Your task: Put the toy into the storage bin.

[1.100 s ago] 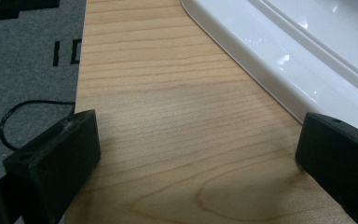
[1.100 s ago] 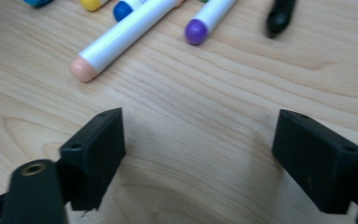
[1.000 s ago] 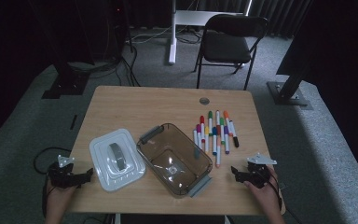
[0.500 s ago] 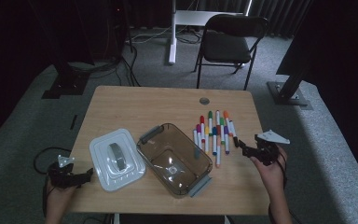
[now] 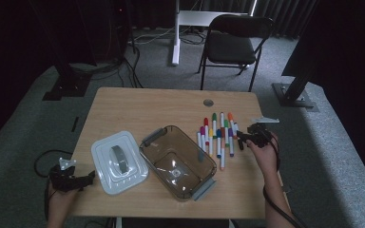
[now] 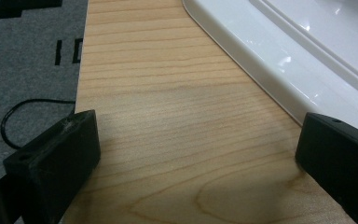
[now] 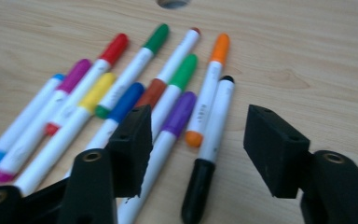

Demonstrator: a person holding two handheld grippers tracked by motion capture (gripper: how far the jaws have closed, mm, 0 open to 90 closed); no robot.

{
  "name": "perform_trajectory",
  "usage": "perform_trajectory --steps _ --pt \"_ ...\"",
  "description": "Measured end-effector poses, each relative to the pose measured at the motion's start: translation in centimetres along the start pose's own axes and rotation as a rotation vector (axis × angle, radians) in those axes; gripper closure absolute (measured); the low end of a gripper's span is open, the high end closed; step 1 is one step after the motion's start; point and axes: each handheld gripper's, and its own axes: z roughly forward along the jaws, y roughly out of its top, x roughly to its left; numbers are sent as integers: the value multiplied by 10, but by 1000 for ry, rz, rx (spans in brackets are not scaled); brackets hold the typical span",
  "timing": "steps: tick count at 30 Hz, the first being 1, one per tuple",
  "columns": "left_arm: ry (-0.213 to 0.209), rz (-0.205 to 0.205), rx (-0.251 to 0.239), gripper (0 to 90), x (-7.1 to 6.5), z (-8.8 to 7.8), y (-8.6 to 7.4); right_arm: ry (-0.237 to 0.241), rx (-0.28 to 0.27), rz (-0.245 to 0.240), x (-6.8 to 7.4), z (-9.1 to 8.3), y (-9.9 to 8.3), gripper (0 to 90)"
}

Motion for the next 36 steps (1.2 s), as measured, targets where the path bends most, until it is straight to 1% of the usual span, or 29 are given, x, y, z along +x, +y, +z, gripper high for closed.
perform_trajectory --steps 2,5,6,7,8,9,12,13,18,19,20,22,24,26,27,29,30,32,34,36 --pt "0 0 0 4 0 0 0 -28 16 7 -4 7 4 470" --pt "0 0 0 4 0 0 0 -44 26 34 -9 18 7 518" --pt "0 0 0 4 0 0 0 -43 29 49 -11 22 8 528" --pt "0 0 0 4 0 0 0 -43 29 49 -11 22 8 528" --pt "0 0 0 4 0 0 0 -45 37 60 -12 26 8 549" --pt "0 0 0 4 0 0 0 -43 59 74 -14 34 8 557" --pt "0 0 0 5 0 0 0 -37 82 96 -16 42 7 570" --pt "0 0 0 5 0 0 0 -27 86 108 -17 45 7 573" --pt "0 0 0 5 0 0 0 -40 136 134 -24 55 3 608" --pt "0 0 0 5 0 0 0 -34 139 143 -25 56 3 615" --pt "0 0 0 4 0 0 0 -27 139 147 -26 57 2 626" --pt "0 0 0 4 0 0 0 -32 158 144 -26 58 1 642" --pt "0 0 0 5 0 0 0 -42 178 141 -27 60 -1 677" --pt "0 0 0 4 0 0 0 -41 181 148 -27 61 -1 684" --pt "0 0 0 5 0 0 0 -55 181 147 -27 60 -2 722" --pt "0 0 0 5 0 0 0 -73 192 147 -27 59 -2 762" --pt "0 0 0 4 0 0 0 -86 197 152 -27 58 -2 763" --pt "0 0 0 4 0 0 0 -79 194 176 -29 56 -2 764" --pt "0 0 0 5 0 0 0 -85 184 177 -29 51 -1 765" --pt "0 0 0 4 0 0 0 -77 177 187 -29 45 1 765"
